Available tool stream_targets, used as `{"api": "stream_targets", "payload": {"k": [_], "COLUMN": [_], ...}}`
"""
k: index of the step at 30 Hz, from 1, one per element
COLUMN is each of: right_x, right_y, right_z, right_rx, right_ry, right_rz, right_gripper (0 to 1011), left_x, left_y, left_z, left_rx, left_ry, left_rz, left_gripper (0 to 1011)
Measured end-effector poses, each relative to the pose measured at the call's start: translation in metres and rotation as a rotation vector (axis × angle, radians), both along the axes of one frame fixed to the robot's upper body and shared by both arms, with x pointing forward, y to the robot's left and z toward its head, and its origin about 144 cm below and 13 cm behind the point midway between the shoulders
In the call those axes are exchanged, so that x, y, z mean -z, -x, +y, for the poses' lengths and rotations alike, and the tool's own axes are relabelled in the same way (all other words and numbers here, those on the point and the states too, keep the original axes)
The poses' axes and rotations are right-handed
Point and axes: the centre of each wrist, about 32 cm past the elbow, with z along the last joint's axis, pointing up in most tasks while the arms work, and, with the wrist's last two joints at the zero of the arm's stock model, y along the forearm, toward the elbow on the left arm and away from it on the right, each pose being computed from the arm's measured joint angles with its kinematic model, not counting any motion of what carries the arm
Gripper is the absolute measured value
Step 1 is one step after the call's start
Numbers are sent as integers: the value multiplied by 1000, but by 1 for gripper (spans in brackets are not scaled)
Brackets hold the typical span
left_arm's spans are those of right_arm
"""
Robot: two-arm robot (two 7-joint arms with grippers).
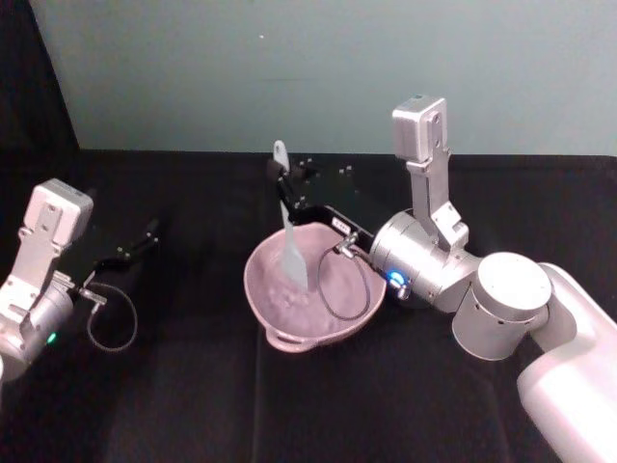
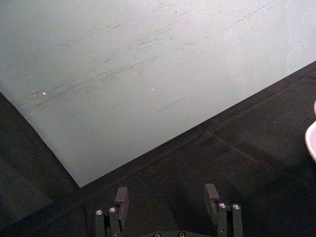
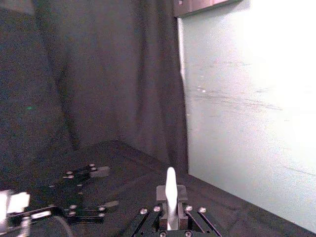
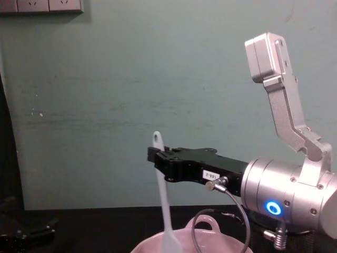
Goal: Use the one hand to pick up the spoon and stir the clear water in the bowl.
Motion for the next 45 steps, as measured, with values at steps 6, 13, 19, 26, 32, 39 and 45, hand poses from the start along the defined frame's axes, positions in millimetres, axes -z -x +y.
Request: {"api": "stream_targets", "payload": {"k": [6,13,19,26,32,39,45], "right_x": [4,-3,-14,-21,-21,-15,-7], "right_y": [-7,0,21,49,57,48,29], "right_z": [-8,-27,-42,-45,-37,-22,-10], "right_rx": [57,77,34,-58,-112,-140,-130], "right_ry": [11,41,58,36,27,-5,-50], "right_rz": [-20,-36,-17,40,75,69,32], "right_gripper": [114,114,114,114,113,114,114], "left_x": [0,0,0,0,0,0,0], "left_y": [0,0,0,0,0,0,0], "left_z": [0,0,0,0,0,0,0], "left_rx": [0,0,0,0,0,0,0], "left_ry": [0,0,0,0,0,0,0], "left_rz": [0,0,0,0,0,0,0], "left_gripper": [1011,1011,1011,1011,1011,1011,1011]}}
